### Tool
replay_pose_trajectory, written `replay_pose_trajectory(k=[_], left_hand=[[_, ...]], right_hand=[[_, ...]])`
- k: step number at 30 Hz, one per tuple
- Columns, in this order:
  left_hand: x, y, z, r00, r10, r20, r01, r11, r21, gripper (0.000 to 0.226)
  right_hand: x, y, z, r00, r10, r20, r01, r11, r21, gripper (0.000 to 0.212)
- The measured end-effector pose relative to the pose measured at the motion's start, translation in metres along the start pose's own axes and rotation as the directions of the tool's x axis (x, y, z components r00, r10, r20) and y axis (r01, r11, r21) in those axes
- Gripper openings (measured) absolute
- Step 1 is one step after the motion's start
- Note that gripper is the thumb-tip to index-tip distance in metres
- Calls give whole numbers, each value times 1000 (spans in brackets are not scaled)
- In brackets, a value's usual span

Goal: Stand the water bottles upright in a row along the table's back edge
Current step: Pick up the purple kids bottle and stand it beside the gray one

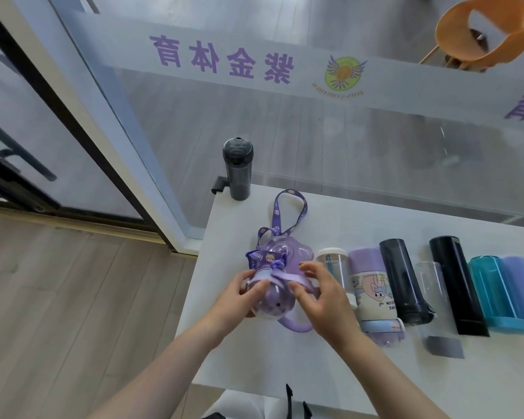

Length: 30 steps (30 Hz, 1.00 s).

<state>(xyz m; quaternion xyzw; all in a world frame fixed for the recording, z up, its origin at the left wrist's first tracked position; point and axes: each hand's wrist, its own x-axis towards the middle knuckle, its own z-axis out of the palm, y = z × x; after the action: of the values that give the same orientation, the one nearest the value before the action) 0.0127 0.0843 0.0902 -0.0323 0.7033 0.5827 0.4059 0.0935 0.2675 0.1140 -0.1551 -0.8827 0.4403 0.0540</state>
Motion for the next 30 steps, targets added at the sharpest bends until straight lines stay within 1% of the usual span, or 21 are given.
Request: replay_pose_trajectory(k=[1, 2, 4, 6, 8, 10, 13, 16, 18, 20, 22, 25, 26, 28, 30], left_hand=[[-2, 4, 0, 1000, -24, -1, 24, 1000, -1, 66], [-4, 7, -1, 999, -46, 1, 46, 999, 0, 64], [-7, 14, 1, 995, -99, 4, 99, 995, -22, 57], [-9, 22, 4, 987, -157, 19, 158, 984, -86, 54], [-10, 29, 8, 980, -192, 53, 199, 963, -184, 54], [-10, 33, 11, 975, -205, 81, 219, 938, -269, 57], [-7, 38, 12, 968, -225, 112, 248, 922, -298, 65], [-2, 41, 14, 969, -222, 110, 246, 922, -301, 63], [0, 45, 13, 971, -214, 103, 235, 929, -284, 59], [1, 48, 11, 978, -192, 86, 208, 947, -244, 50], [1, 50, 10, 987, -152, 54, 159, 971, -180, 40], [1, 51, 11, 998, -46, 47, 48, 997, -57, 22], [1, 50, 12, 998, -12, 57, 14, 999, -33, 22], [1, 47, 14, 995, 50, 84, -49, 999, -16, 34], [3, 43, 17, 991, 103, 87, -103, 995, -4, 48]], right_hand=[[1, -3, -2, 998, -19, -55, 19, 1000, -4, 37], [1, -5, -5, 989, -69, -130, 65, 997, -36, 37], [-1, -11, -11, 941, -224, -253, 184, 968, -171, 31], [-7, -16, -14, 908, -334, -251, 268, 927, -263, 22], [-13, -19, -12, 915, -364, -173, 310, 910, -274, 20], [-16, -18, -7, 939, -341, -53, 317, 913, -255, 33], [-15, -15, -2, 960, -273, 61, 279, 934, -221, 62], [-5, -16, 0, 970, -228, 85, 241, 947, -212, 75], [3, -16, 2, 973, -221, 69, 231, 943, -240, 80], [12, -13, 2, 976, -215, 38, 217, 939, -265, 82], [19, -13, 1, 984, -177, 18, 174, 940, -294, 82], [27, -16, -1, 984, -175, -19, 156, 916, -371, 80], [29, -17, -2, 985, -172, -24, 150, 909, -389, 79], [35, -19, -6, 993, -115, -28, 94, 912, -400, 75], [40, -20, -10, 994, -93, -61, 58, 903, -427, 64]])
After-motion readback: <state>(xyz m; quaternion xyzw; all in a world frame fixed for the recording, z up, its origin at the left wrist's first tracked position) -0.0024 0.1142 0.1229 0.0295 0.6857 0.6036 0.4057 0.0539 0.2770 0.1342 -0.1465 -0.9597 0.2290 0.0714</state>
